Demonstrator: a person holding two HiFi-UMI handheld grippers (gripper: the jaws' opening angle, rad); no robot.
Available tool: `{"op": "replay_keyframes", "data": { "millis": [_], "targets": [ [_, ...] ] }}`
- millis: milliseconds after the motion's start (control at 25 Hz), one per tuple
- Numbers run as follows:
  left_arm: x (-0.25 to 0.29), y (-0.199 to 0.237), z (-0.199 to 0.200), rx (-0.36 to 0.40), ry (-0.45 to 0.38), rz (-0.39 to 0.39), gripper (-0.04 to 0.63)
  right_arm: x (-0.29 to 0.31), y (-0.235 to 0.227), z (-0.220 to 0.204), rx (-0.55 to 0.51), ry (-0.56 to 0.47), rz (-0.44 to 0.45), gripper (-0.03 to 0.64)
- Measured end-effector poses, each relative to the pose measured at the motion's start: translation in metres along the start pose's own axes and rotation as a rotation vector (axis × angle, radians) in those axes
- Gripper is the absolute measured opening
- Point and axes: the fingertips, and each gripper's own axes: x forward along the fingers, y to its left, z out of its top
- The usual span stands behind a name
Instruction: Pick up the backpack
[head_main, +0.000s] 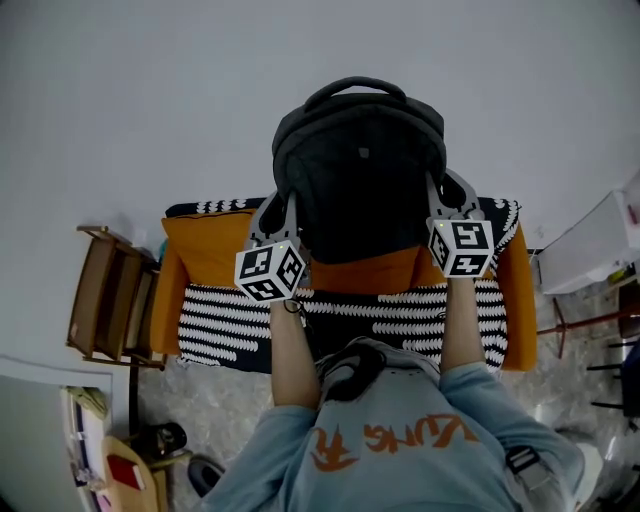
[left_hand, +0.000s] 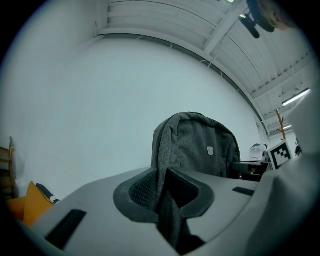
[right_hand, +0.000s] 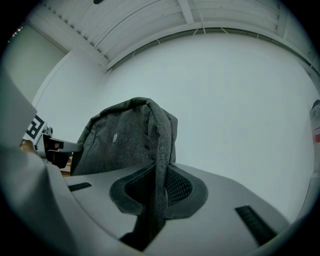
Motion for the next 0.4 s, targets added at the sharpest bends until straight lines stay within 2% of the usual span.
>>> {"op": "replay_keyframes", "data": {
  "millis": [400],
  "targets": [
    [-0.0073, 0.0092, -0.0015, -0.014, 0.000, 0.036, 0.075, 0.0073, 0.0096, -0.0032, 0.003, 0.006, 0.039, 0.040]
  ]
}}
